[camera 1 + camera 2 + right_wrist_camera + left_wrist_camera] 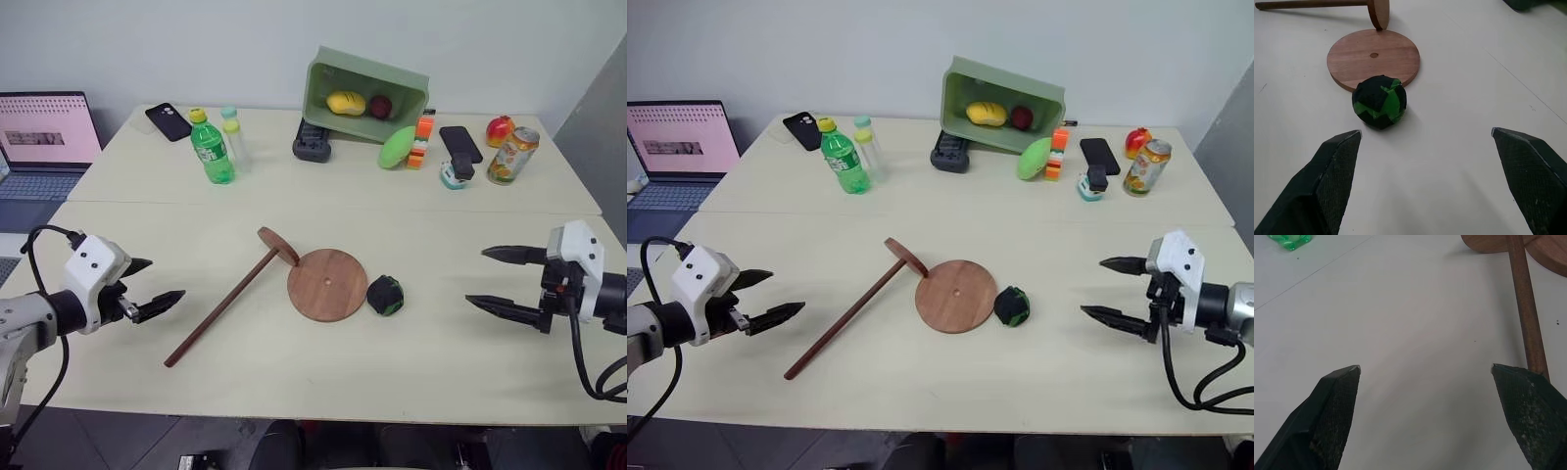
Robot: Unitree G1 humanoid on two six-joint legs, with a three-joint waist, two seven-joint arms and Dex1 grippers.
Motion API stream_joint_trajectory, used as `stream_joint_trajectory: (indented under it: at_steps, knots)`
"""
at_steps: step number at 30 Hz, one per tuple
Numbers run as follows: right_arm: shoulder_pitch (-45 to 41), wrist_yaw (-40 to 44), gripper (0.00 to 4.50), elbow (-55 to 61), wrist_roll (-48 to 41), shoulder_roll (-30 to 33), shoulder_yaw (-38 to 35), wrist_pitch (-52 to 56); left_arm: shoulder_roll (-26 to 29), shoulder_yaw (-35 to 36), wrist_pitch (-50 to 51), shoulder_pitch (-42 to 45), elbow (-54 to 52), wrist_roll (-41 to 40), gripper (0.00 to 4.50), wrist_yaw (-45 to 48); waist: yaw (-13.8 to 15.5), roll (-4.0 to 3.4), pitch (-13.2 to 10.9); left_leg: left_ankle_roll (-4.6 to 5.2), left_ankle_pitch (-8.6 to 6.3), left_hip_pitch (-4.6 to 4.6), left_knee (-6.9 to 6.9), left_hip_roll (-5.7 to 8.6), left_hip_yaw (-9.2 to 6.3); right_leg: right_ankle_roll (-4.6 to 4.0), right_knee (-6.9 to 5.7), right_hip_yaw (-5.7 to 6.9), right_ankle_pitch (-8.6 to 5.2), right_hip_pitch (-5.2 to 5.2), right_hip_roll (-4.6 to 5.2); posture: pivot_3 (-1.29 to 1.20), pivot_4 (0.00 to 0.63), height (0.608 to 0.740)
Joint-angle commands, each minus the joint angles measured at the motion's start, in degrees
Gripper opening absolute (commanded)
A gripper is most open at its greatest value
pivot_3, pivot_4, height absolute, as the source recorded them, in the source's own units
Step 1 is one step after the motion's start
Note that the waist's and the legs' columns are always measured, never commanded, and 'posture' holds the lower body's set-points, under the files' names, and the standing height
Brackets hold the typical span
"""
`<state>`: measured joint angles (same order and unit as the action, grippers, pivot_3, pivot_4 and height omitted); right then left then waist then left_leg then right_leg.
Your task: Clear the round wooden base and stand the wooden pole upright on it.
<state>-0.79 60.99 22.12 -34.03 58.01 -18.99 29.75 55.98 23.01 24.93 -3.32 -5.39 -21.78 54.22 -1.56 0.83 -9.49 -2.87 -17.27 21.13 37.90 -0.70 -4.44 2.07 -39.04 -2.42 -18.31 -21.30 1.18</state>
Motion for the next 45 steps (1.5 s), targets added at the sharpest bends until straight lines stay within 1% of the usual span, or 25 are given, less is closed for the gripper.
stream_joint_trajectory:
  at_steps: [1, 3, 6, 7, 10, 13, 16, 19, 22, 24, 26, 30, 32, 34, 39, 45]
  knots:
    - [-0.3, 0.2, 4.50, 0.6, 0.3, 0.0, -1.1, -1.1, 0.7, 1.7, -0.8, 0.5, -1.7, 0.2, 4.46, -0.2, 0.0, 0.00, 0.0, 0.00, 0.00, 0.00, 0.00, 0.00, 0.00, 0.00, 0.00, 0.00, 0.00, 0.00, 0.00, 0.00, 0.150, 0.740]
    - [-0.2, 0.0, 4.50, 0.7, 0.5, -0.2, -1.1, -1.2, 0.3, 1.5, 0.2, 1.3, -1.8, -0.5, 4.46, -0.4, 0.0, 0.00, 0.0, 0.00, 0.00, 0.00, 0.00, 0.00, 0.00, 0.00, 0.00, 0.00, 0.00, 0.00, 0.00, 0.00, 0.150, 0.740]
    - [-0.1, -0.3, 4.50, 0.9, 0.6, -0.5, -1.2, -1.2, 0.7, 0.7, -1.0, 2.0, -1.9, 0.2, 4.46, 0.1, 0.0, 0.00, 0.0, 0.00, 0.00, 0.01, 0.01, 0.00, -0.01, 0.00, 0.00, 0.00, 0.00, 0.00, 0.00, 0.00, 0.150, 0.740]
    - [-0.1, -0.4, 4.50, 1.1, 0.7, -0.6, -1.3, -1.2, 0.8, 0.5, -1.9, 2.5, -1.7, 0.2, 4.46, 0.7, 0.0, 0.00, 0.0, 0.00, 0.00, 0.00, 0.01, 0.01, 0.00, 0.00, 0.00, 0.00, 0.00, 0.00, 0.00, 0.00, 0.150, 0.740]
    - [-0.1, -0.7, 4.50, 1.7, 0.7, -0.7, -1.6, -0.8, 1.1, 1.4, -0.5, 4.8, -1.6, -3.0, 4.46, 3.2, 0.0, 0.00, 0.0, 0.00, 0.00, 0.02, 0.01, 0.00, -0.02, 0.00, 0.00, 0.01, 0.00, 0.00, 0.00, 0.00, 0.150, 0.740]
    - [0.0, -0.7, 4.50, 2.6, 0.0, -0.6, -2.3, -0.1, 2.3, 0.4, -3.2, 5.4, -2.2, -1.9, 4.46, 5.8, 0.0, 0.00, 0.0, 0.00, 0.00, 0.01, 0.01, 0.01, 0.01, 0.00, 0.00, 0.03, 0.00, 0.00, -0.01, 0.00, 0.150, 0.740]
    - [-0.6, -1.5, 4.50, 4.3, -2.4, -0.7, -3.0, 2.3, 2.9, -2.0, -2.1, 8.4, -4.2, -3.0, 4.46, 7.2, 0.0, -0.01, 0.0, 0.00, 0.00, 0.02, 0.00, 0.01, 0.02, 0.00, 0.00, 0.03, 0.00, -0.02, -0.01, 0.00, 0.150, 0.740]
    - [-2.5, -4.3, 4.50, 7.0, -4.5, -2.1, -1.5, 3.9, 2.4, -5.8, -1.3, 11.2, -8.6, -3.8, 4.46, 8.2, 0.0, -0.01, 0.0, 0.00, 0.00, 0.02, 0.01, 0.01, 0.02, 0.00, -0.01, 0.02, 0.00, -0.01, -0.01, 0.00, 0.150, 0.740]
    - [-4.3, -7.6, 4.50, 10.9, -5.4, -4.7, 2.1, 5.1, 1.1, -10.2, -0.9, 13.4, -12.4, -4.3, 4.46, 8.7, 0.0, -0.02, 0.0, 0.00, 0.00, 0.03, 0.03, 0.02, 0.02, 0.00, -0.01, 0.01, 0.00, -0.01, -0.02, 0.00, 0.150, 0.740]
    - [-5.1, -9.3, 4.50, 13.9, -4.6, -6.7, 7.0, 5.8, 0.4, -13.7, -1.0, 14.5, -14.7, -4.3, 4.46, 9.7, 0.0, -0.01, 0.0, 0.00, 0.00, 0.05, 0.02, 0.00, 0.00, 0.00, -0.01, 0.00, 0.00, -0.02, -0.03, 0.00, 0.150, 0.740]
    - [-6.6, -12.3, 4.50, 14.5, -1.8, -9.0, 11.7, 6.4, -0.1, -16.7, -1.7, 15.4, -16.0, -3.4, 4.46, 10.7, 0.0, -0.02, 0.0, 0.00, 0.00, 0.07, 0.02, -0.01, -0.03, 0.00, -0.01, 0.00, 0.00, -0.04, -0.07, 0.00, 0.150, 0.740]
    - [-10.8, -16.3, 4.50, 12.2, 3.6, -12.8, 19.5, 6.6, -0.4, -21.3, -4.2, 16.3, -16.4, -1.0, 4.46, 12.1, -0.3, -0.03, 0.0, 0.00, 0.01, 0.10, 0.05, 0.04, 0.04, 0.00, -0.05, -0.01, 0.00, -0.10, -0.14, 0.00, 0.150, 0.740]
    - [-13.0, -17.9, 4.50, 9.7, 6.8, -15.7, 24.3, 6.1, -0.9, -23.5, -5.5, 17.1, -16.5, -0.1, 4.46, 12.9, -0.2, -0.02, 0.0, 0.00, 0.01, 0.11, 0.06, 0.05, 0.01, 0.00, -0.04, 0.02, 0.00, -0.10, -0.17, 0.00, 0.150, 0.740]
    - [-14.0, -19.1, 4.50, 6.8, 10.6, -17.0, 27.9, 5.3, -1.5, -24.7, -6.2, 17.8, -16.6, 0.4, 4.46, 13.2, -0.2, -0.01, 0.0, 0.00, 0.01, 0.14, 0.06, 0.06, -0.02, 0.00, -0.02, 0.04, 0.00, -0.12, -0.19, 0.00, 0.150, 0.740]
    - [-13.8, -17.8, 4.50, 1.3, 15.8, -18.0, 33.1, 2.9, -2.6, -26.1, -7.9, 19.1, -15.3, 1.5, 4.46, 13.6, 0.0, -0.03, 0.0, 0.00, 0.01, 0.29, 0.12, 0.12, -0.06, 0.00, 0.02, 0.09, 0.00, -0.17, -0.20, 0.00, 0.150, 0.740]
    - [-14.0, -18.6, 4.50, -4.1, 19.8, -20.0, 34.6, 0.7, -3.5, -27.2, -9.7, 19.4, -14.7, 2.5, 4.46, 14.0, -0.1, -0.03, 0.0, 0.01, 0.01, 0.31, 0.13, 0.09, -0.05, 0.00, -0.04, 0.09, 0.00, -0.25, -0.22, 0.00, 0.150, 0.740]
